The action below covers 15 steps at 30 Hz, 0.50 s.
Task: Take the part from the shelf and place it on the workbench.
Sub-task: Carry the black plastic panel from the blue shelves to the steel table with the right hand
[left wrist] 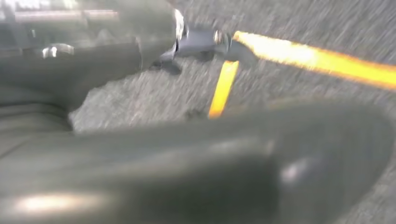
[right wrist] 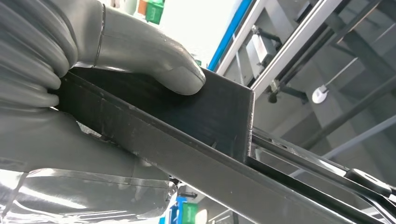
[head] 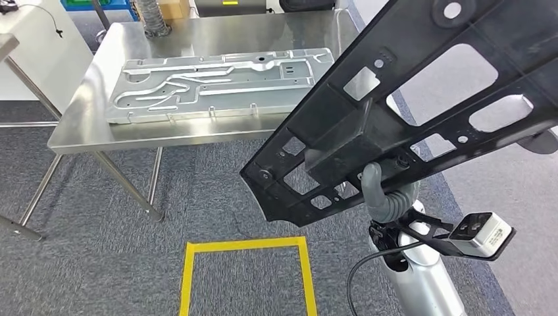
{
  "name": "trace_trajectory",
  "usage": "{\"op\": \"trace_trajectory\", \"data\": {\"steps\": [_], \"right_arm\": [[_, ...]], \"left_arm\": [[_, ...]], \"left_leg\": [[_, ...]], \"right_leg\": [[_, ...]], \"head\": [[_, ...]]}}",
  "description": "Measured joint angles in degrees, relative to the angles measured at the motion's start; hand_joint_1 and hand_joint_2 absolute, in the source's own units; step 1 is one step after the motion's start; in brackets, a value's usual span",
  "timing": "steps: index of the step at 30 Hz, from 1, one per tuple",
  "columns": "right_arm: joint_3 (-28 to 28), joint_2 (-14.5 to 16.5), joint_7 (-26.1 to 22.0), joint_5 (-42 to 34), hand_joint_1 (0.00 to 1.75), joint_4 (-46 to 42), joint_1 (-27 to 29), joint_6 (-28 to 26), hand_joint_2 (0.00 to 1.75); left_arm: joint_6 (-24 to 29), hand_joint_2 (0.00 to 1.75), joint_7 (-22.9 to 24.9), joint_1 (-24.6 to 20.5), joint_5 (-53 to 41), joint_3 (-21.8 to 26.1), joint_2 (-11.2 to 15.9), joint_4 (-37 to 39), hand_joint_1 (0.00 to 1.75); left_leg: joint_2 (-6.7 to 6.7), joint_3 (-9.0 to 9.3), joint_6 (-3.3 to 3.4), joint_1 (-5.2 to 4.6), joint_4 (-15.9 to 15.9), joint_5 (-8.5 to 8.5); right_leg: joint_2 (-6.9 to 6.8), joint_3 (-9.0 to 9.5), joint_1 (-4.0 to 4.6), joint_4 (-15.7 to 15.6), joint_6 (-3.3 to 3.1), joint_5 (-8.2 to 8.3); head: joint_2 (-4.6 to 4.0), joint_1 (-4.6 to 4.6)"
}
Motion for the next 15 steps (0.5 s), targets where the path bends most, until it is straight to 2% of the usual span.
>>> {"op": "trace_trajectory", "data": {"steps": [2,3,4,6,7,8,9,10,11,13,14,15], "right_arm": [[0.0,0.0,0.0,0.0,1.75,0.1,0.1,-0.2,1.75],[0.0,0.0,0.0,0.0,1.75,0.2,0.2,-0.3,1.75],[-0.1,0.1,0.0,0.0,1.75,0.3,0.2,-0.3,1.75],[-0.1,0.2,0.0,0.0,1.75,0.3,0.2,-0.4,1.75],[-0.1,0.3,0.0,0.0,1.75,0.3,0.1,-0.5,1.75],[-0.1,0.3,0.0,0.0,1.75,0.3,0.0,-0.5,1.75],[-0.1,0.3,0.0,0.0,1.75,0.4,0.0,-0.5,1.75],[-0.2,0.4,0.0,0.0,1.75,0.5,0.0,-0.6,1.75],[-0.2,0.4,0.0,0.0,1.75,0.7,-0.1,-0.6,1.75],[-0.2,0.6,0.0,0.0,1.75,1.1,-0.2,-0.7,1.75],[-0.2,0.6,0.0,0.0,1.75,1.3,-0.2,-0.7,1.75],[-0.2,0.7,0.0,0.0,1.75,1.4,-0.3,-0.7,1.75]], "left_arm": [[0.0,0.0,0.0,0.4,0.0,0.0,0.1,0.0,0.0],[0.0,0.0,0.0,0.5,0.0,0.0,0.1,0.0,0.0],[0.1,0.0,0.0,0.5,0.0,0.0,0.1,0.0,0.0],[0.1,0.0,-0.1,0.3,0.0,0.0,0.1,0.0,0.0],[0.1,0.0,-0.1,0.2,0.1,0.0,0.1,0.0,0.0],[0.1,0.0,-0.1,0.2,0.1,0.0,0.1,0.0,0.0],[0.1,0.0,-0.2,0.1,0.2,0.0,0.1,0.0,0.0],[0.1,0.0,-0.2,0.1,0.2,0.0,0.1,0.0,0.0],[0.1,0.0,-0.2,0.1,0.2,0.0,0.1,0.0,0.0],[0.1,0.0,-0.2,0.1,0.3,0.0,0.1,0.0,0.0],[0.1,0.0,-0.2,0.2,0.3,0.0,0.1,0.0,0.0],[0.1,0.0,-0.2,0.2,0.3,0.1,0.1,0.0,0.0]], "left_leg": [[0.11,0.09,0.57,-0.22,-5.3,7.68],[0.16,0.29,0.93,-0.38,-6.8,10.62],[0.18,0.59,1.35,-0.56,-7.3,11.77],[0.06,1.9,2.2,-0.53,-8.2,10.92],[-0.01,2.88,2.55,-0.43,-9.0,10.53],[-0.08,4.06,2.84,-0.32,-9.9,10.16],[-0.11,5.29,3.04,-0.24,-10.7,9.7],[-0.15,6.5,3.18,-0.24,-11.3,9.15],[-0.22,7.73,3.23,-0.24,-11.7,8.48],[-0.48,10.4,3.18,-0.24,-12.2,6.79],[-0.63,11.83,3.08,-0.24,-12.3,5.78],[-0.74,13.24,2.96,-0.24,-12.4,4.73]], "right_leg": [[-0.01,1.93,0.04,-0.1,0.54,-1.82],[0.01,2.62,0.09,-0.5,0.89,-2.47],[0.03,3.12,0.14,-0.7,1.3,-2.69],[0.04,2.73,0.13,0.7,2.16,-1.33],[0.01,1.45,0.09,3.2,2.5,0.15],[-0.01,-0.71,0.01,6.7,2.67,1.41],[-0.05,-3.36,-0.09,10.2,2.74,1.78],[-0.09,-5.99,-0.15,13.1,2.73,0.95],[-0.11,-8.38,-0.2,14.9,2.78,-1.15],[-0.17,-11.63,-0.22,14.7,3.0,-5.58],[-0.19,-12.49,-0.23,12.8,3.05,-6.25],[-0.22,-12.91,-0.23,10.1,2.96,-4.74]], "head": [[-0.01,0.0],[0.0,-0.01],[-0.01,-0.01],[0.0,0.0],[0.0,0.01],[0.01,0.01],[0.01,0.01],[0.0,0.01],[-0.01,0.01],[-0.01,0.01],[-0.01,0.01],[-0.01,0.01]]}}
